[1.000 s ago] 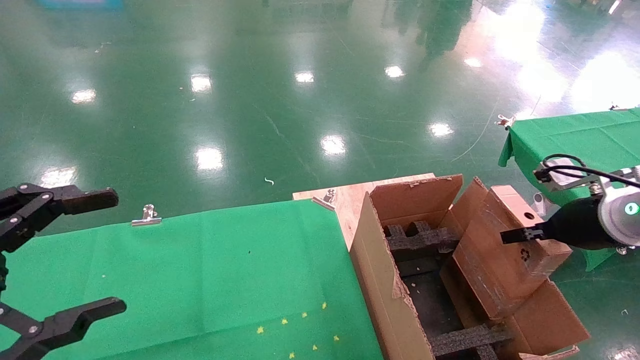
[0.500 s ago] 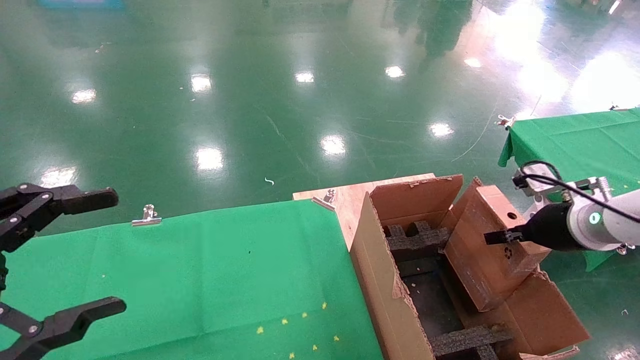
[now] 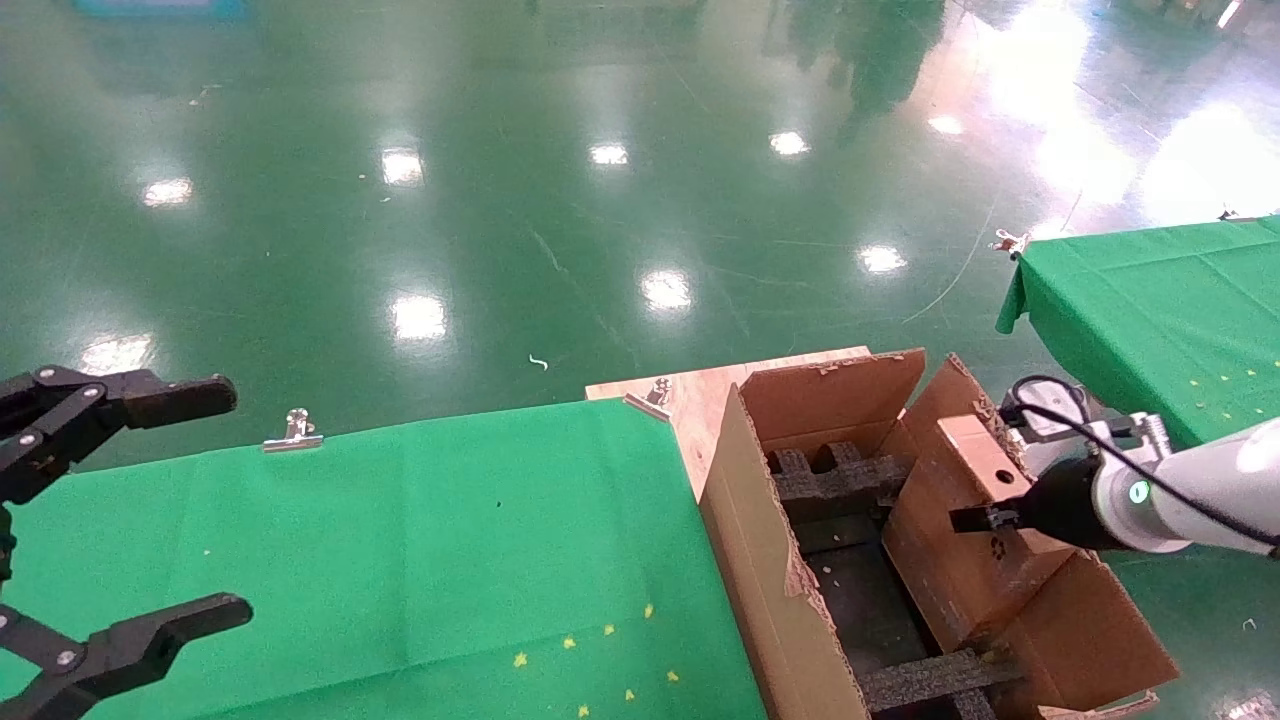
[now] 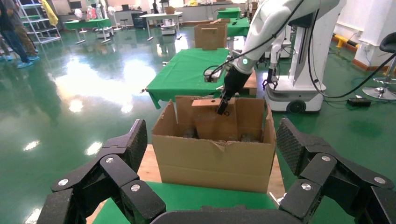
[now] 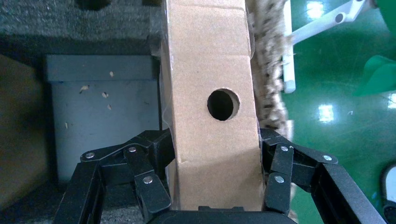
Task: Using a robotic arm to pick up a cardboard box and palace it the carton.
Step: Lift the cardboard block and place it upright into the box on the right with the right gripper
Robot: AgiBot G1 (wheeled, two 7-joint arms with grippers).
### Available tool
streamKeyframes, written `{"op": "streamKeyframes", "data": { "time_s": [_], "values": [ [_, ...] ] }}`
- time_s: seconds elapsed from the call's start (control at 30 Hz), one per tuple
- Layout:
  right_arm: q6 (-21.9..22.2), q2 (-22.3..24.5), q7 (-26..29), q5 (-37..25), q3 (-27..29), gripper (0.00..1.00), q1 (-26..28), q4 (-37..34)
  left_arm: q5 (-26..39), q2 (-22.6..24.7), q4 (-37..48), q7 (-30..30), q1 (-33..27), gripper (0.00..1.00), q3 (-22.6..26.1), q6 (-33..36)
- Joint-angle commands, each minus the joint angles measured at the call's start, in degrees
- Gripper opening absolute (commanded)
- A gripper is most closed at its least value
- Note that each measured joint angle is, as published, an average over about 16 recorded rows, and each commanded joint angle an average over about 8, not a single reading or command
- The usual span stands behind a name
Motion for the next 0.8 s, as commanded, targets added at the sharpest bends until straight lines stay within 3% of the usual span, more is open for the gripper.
{"op": "streamKeyframes", "data": {
  "time_s": [0.03,0.43,0.8],
  "values": [
    [0.88,-0.41,1.53,-1.0,-0.34,0.0,-1.15,-0.09,0.0,0.0,0.0,0.0,0.0,1.0,0.0,0.0],
    [1.49,-4.01,7.98,-5.03,-1.59,0.0,-5.63,-1.06,0.0,0.0,0.0,0.0,0.0,1.0,0.01,0.0],
    [0.56,-8.0,9.6,-4.68,-2.68,0.0,-8.7,-4.45,-0.01,0.0,0.0,0.01,0.0,1.0,0.01,0.0]
  ]
}}
